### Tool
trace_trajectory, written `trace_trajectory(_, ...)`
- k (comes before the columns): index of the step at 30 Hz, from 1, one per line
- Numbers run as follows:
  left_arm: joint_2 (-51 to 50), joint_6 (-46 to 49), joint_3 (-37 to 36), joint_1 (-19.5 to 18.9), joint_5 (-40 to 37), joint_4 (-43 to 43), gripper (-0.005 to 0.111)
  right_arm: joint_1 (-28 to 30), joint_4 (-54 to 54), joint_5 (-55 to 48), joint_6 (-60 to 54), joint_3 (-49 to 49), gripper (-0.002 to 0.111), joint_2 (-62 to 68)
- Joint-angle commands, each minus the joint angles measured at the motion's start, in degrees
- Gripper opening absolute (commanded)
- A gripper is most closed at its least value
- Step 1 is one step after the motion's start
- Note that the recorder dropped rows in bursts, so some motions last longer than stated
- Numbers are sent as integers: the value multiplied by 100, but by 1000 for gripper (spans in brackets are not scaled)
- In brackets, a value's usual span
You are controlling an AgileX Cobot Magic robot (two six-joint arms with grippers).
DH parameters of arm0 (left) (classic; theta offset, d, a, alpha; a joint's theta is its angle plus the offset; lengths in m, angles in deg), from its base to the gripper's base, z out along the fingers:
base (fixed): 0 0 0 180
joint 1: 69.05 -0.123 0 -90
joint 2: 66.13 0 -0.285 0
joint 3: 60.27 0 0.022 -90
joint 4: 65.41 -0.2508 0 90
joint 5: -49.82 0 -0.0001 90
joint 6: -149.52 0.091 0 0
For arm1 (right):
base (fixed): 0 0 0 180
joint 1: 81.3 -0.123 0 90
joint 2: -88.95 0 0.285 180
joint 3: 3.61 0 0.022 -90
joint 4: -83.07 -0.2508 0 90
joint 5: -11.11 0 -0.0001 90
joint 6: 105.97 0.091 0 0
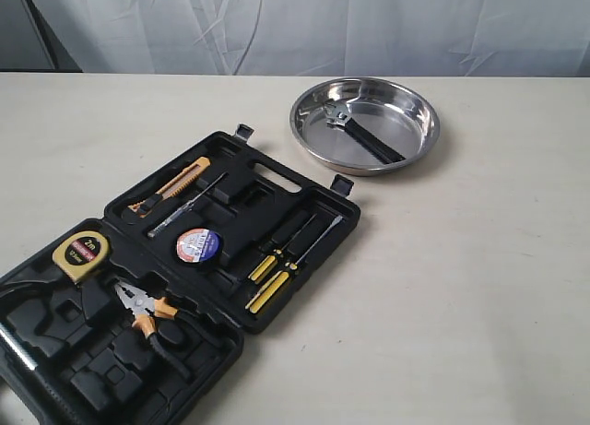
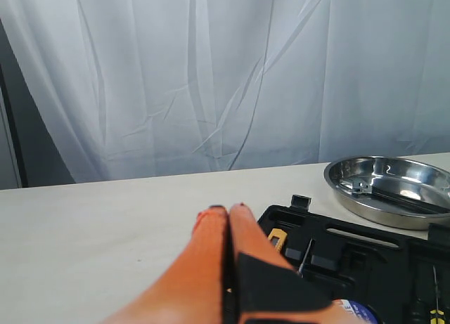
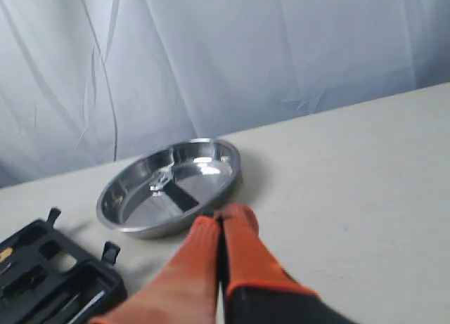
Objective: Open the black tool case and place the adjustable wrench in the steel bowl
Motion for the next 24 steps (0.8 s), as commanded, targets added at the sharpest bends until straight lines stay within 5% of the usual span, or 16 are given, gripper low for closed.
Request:
trace_trajectory(1, 30, -15, -14, 37, 6, 48, 0, 542, 33, -138, -14, -49, 0, -568)
trace_trajectory(24, 30, -15, -14, 37, 6, 48, 0, 618, 33, -211, -14, -49, 0, -568)
